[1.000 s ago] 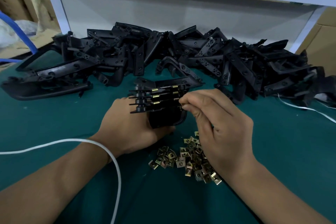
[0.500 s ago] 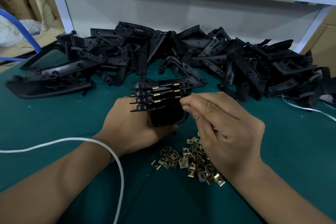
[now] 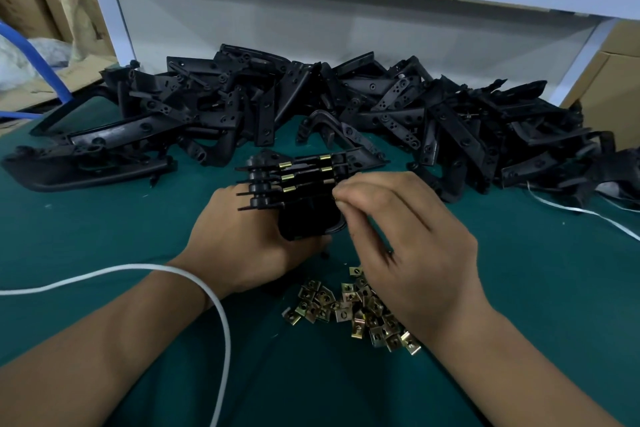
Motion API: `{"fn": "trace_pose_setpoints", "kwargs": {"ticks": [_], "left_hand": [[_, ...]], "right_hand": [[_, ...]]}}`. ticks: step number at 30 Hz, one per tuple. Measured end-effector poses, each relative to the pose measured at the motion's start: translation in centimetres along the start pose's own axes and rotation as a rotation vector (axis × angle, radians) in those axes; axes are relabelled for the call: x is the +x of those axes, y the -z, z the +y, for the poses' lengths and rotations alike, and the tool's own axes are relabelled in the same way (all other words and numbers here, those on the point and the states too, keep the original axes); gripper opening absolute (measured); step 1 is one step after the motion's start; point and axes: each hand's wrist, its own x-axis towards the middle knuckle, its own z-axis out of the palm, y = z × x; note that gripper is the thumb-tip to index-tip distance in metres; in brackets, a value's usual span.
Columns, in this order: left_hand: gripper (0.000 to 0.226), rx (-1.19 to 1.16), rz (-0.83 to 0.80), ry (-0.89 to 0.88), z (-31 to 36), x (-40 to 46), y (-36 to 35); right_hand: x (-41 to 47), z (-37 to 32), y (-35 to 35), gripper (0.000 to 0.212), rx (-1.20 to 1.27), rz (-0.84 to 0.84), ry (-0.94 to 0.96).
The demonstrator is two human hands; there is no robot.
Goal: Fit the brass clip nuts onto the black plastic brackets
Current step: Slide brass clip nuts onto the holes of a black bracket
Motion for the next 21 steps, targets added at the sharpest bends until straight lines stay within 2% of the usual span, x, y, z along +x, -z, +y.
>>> {"fn": "trace_pose_setpoints", "kwargs": {"ticks": [4, 6, 10, 21], "left_hand": [[0.042, 0.046, -0.042, 0.022, 0.06, 0.11, -0.10], [0.048, 0.090, -0.046, 0.033, 0.07, 0.17, -0.20], [0.049, 0.135, -0.042, 0.026, 0.02, 0.16, -0.32], [0.043, 0.266, -0.033, -0.048, 0.40, 0.18, -0.31]], "right_hand": [[-0.20, 0.15, 0.18, 0.007, -0.034, -0.072, -0.020], [-0.31, 0.30, 0.21, 0.010, 0.004, -0.054, -0.043], [-0.11, 0.38, 0.38, 0.002, 0.136, 0.006, -0.097], [-0.29, 0.53, 0.52, 0.003, 0.197, 0.014, -0.221]]}}
